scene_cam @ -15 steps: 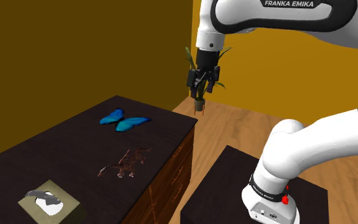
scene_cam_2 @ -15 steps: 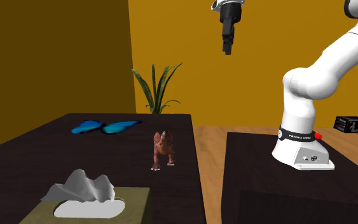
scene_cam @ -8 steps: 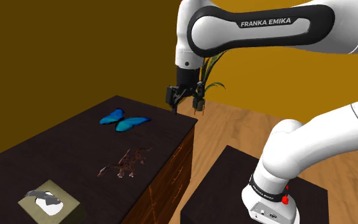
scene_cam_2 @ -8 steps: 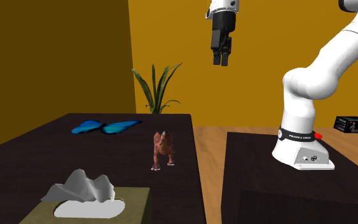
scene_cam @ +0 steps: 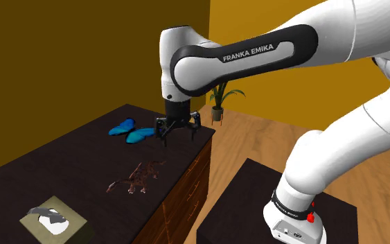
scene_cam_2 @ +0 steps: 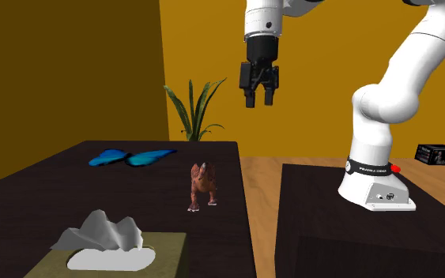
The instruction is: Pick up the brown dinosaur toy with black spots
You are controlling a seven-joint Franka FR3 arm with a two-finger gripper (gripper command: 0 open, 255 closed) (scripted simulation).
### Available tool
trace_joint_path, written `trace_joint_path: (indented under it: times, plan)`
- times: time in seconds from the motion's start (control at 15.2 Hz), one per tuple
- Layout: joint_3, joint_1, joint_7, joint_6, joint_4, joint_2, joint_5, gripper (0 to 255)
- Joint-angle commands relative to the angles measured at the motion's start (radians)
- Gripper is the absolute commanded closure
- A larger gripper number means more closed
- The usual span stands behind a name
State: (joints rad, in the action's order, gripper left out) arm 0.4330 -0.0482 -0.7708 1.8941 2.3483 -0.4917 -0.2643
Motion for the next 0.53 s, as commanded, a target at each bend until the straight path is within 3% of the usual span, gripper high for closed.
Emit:
trace_joint_path:
  times: [0.0, 0.46]
  plan:
    - [0.048, -0.019, -0.08, 0.048, -0.034, 0.082, 0.011, 0]
    - [0.198, -0.064, -0.398, 0.181, -0.169, 0.379, 0.131, 0]
